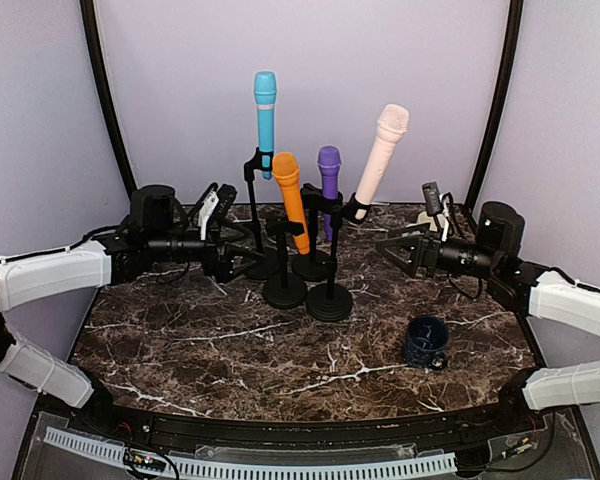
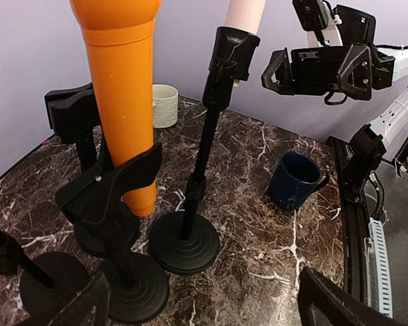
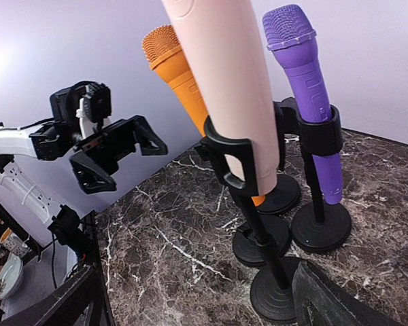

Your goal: Remove the microphone from the stand

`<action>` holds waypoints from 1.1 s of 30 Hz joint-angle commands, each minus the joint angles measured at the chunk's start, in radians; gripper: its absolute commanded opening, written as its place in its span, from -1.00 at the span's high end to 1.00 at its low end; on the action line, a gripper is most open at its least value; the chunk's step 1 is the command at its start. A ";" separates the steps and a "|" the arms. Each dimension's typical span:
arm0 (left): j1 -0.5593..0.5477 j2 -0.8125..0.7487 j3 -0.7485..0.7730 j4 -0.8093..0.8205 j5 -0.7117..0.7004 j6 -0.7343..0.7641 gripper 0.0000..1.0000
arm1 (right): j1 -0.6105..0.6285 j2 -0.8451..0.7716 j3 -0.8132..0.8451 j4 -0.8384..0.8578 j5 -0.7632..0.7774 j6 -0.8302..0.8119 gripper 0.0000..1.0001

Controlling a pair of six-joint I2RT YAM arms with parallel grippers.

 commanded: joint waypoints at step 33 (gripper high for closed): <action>0.071 0.424 0.358 0.047 0.251 0.159 -0.88 | 0.058 -0.034 -0.008 0.092 -0.050 0.030 -0.97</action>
